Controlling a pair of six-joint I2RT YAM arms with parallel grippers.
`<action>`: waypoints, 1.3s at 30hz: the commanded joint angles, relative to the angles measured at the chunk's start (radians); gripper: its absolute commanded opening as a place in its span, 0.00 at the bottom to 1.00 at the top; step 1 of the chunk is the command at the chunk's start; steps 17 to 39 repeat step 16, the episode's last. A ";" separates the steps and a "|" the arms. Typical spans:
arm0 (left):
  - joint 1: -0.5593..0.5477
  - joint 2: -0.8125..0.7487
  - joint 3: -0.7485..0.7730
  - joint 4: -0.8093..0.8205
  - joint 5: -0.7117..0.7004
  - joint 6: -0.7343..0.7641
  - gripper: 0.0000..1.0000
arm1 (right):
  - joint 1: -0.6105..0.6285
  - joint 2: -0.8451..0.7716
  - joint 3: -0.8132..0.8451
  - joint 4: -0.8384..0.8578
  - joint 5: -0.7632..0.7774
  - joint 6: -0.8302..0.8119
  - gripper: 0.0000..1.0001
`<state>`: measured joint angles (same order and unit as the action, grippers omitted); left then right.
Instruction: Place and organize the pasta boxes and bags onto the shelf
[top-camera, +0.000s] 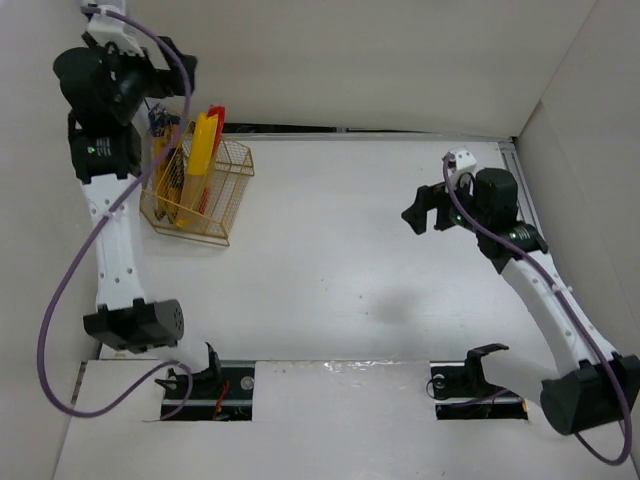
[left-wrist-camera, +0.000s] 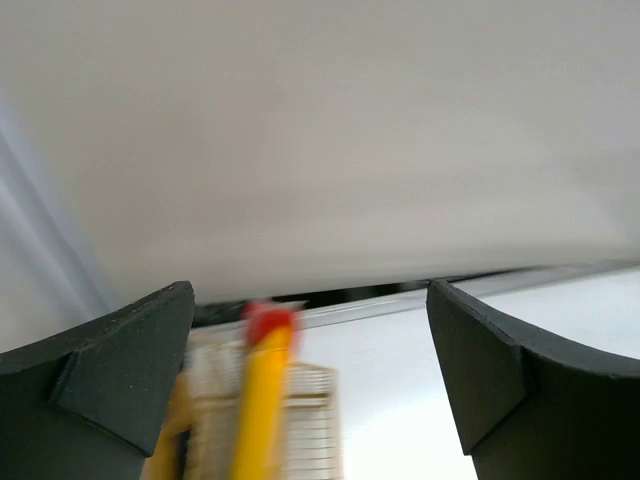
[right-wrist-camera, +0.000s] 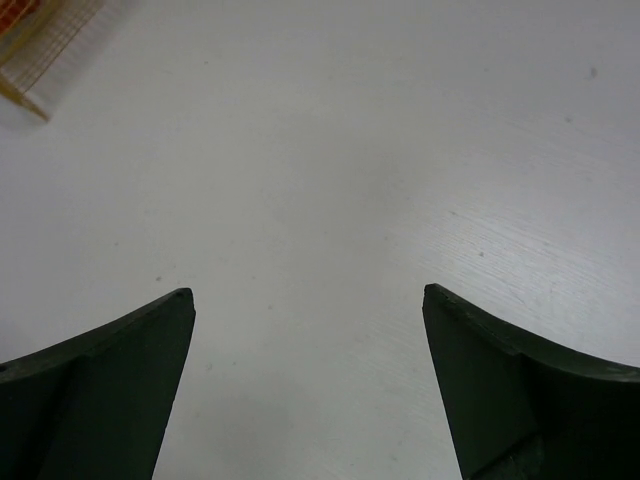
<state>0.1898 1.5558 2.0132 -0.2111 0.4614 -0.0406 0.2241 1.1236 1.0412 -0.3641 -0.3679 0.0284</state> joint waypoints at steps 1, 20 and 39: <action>-0.117 -0.104 -0.164 0.056 0.029 -0.130 0.99 | 0.008 -0.134 -0.108 -0.032 0.228 0.074 1.00; -0.446 -0.585 -0.962 0.118 -0.493 -0.305 0.99 | 0.008 -0.439 -0.311 -0.029 0.216 0.119 1.00; -0.446 -0.585 -0.962 0.118 -0.493 -0.305 0.99 | 0.008 -0.439 -0.311 -0.029 0.216 0.119 1.00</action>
